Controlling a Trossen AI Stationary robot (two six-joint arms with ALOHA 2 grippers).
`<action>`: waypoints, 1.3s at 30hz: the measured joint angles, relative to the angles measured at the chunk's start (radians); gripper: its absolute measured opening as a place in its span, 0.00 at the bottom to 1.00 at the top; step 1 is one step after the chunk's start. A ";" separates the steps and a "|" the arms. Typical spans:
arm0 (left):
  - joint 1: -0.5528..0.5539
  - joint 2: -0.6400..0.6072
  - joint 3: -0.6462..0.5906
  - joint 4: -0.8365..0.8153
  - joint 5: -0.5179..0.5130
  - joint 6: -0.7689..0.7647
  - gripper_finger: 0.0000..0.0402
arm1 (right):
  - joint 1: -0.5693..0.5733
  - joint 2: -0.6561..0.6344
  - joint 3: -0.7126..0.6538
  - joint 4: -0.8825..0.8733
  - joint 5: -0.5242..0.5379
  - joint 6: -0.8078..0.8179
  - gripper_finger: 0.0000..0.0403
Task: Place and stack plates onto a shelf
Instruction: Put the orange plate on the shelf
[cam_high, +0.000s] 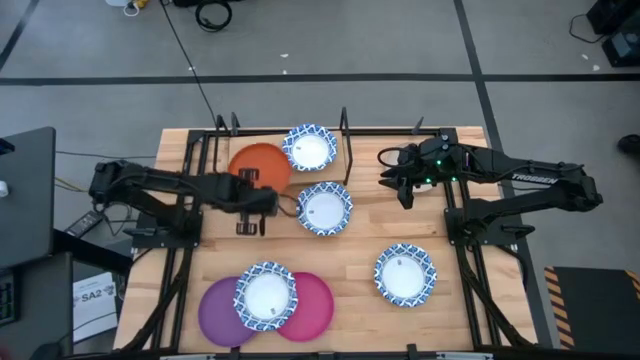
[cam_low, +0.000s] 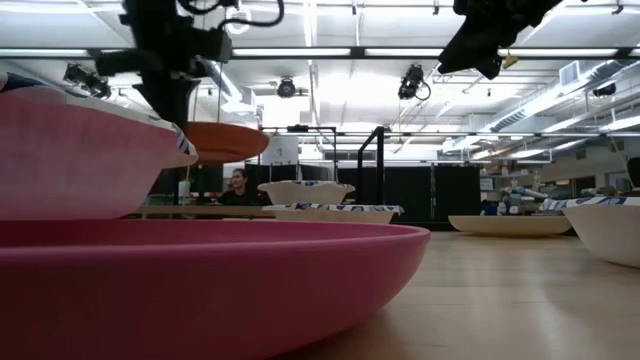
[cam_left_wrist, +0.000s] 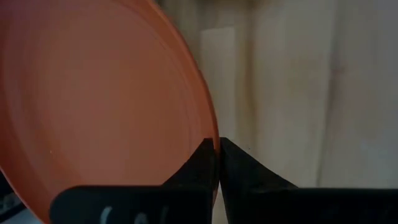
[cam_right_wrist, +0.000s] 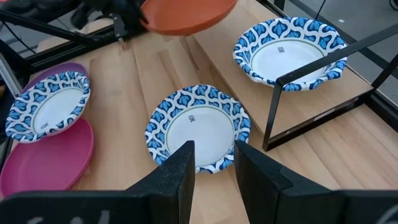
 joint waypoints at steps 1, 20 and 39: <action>0.022 0.000 0.000 0.003 0.000 0.014 0.04 | 0.000 0.000 0.000 0.000 0.000 0.000 0.29; 0.316 0.000 0.000 0.050 0.017 0.141 0.04 | 0.000 0.000 0.000 0.000 0.000 0.000 0.29; 0.423 0.000 -0.002 0.135 0.116 0.129 0.04 | 0.000 0.000 0.000 0.000 0.000 -0.001 0.29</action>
